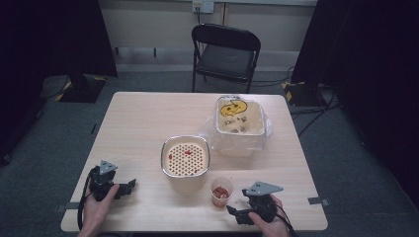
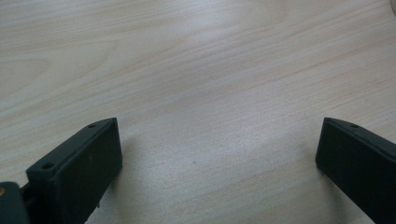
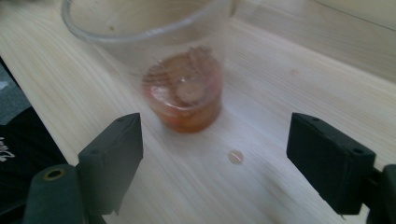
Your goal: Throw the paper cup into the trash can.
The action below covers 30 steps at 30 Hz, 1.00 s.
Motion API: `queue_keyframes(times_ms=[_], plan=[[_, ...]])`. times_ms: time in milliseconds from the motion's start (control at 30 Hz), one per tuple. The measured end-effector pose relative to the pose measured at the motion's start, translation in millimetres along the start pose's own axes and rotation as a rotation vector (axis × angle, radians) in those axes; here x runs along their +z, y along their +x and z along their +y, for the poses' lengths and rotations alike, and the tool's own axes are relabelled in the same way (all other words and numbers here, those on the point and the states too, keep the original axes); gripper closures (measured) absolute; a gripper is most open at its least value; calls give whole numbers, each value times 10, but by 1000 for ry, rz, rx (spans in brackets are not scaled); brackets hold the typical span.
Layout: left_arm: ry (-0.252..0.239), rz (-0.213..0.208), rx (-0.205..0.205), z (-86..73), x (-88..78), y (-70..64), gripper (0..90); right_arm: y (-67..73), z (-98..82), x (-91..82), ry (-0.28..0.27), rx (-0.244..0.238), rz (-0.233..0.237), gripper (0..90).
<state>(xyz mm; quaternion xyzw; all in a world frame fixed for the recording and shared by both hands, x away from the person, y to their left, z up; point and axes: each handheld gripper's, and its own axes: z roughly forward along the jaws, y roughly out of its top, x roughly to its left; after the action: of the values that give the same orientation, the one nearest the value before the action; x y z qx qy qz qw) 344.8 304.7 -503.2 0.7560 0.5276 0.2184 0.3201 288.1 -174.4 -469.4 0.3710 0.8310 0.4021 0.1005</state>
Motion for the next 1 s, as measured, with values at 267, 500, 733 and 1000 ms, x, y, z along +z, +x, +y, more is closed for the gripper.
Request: queue_keyframes(times_ms=[267,500,733,1000], plan=[[0,0,-1,0,1,0,0,141,193,185,-32,-21,58,171],[0,0,0,0,0,0,0,150,265,373,-27,-29,76,212],[0,0,0,0,0,0,0,153,257,438,-52,-40,58,294],[0,-1,-1,0,0,0,0,143,269,445,-62,-35,50,351]])
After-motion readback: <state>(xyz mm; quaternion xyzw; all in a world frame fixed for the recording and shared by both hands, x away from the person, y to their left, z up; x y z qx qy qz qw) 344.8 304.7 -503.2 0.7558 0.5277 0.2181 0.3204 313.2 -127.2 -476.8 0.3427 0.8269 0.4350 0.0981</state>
